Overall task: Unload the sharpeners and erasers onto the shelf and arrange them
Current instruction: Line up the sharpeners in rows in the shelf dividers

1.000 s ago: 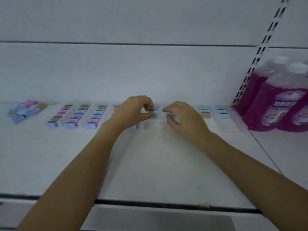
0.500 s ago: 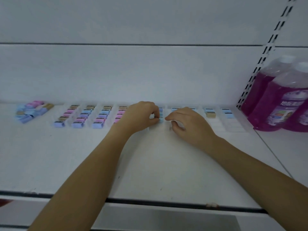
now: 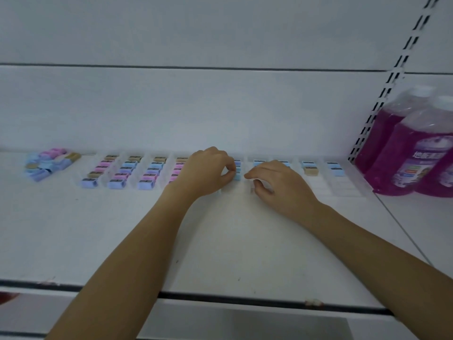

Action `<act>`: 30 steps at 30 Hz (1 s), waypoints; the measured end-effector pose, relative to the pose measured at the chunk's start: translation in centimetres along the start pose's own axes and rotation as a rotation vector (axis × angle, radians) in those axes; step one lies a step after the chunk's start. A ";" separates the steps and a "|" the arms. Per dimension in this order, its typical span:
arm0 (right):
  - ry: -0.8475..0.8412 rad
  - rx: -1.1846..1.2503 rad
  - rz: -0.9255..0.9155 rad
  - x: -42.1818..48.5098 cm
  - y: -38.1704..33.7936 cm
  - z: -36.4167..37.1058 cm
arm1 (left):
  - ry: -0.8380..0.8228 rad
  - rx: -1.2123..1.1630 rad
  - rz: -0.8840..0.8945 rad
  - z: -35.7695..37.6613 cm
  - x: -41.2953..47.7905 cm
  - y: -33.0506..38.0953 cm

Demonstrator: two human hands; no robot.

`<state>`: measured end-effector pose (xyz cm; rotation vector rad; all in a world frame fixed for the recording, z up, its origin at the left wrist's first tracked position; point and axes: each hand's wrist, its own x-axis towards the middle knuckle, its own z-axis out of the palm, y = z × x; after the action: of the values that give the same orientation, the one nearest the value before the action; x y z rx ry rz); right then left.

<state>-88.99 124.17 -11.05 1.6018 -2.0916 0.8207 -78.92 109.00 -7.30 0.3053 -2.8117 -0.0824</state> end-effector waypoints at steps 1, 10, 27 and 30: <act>0.002 -0.003 0.001 0.0 0.0 0.0 | 0.000 0.004 0.004 0.0 0.0 0.0; 0.003 0.022 0.015 0.0 -0.2 -0.1 | 0.037 -0.009 0.012 0.0 0.0 -0.3; -0.089 -0.009 -0.341 2.8 -6.7 0.2 | 0.150 0.235 -0.173 -8.9 -5.5 -10.3; -0.156 -0.007 -0.346 4.3 -10.7 1.5 | 0.125 0.273 -0.226 -11.9 -8.3 -14.1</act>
<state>-79.82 118.09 -7.19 2.0038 -1.8321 0.5860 -64.70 96.80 0.26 0.6661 -2.6516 0.2637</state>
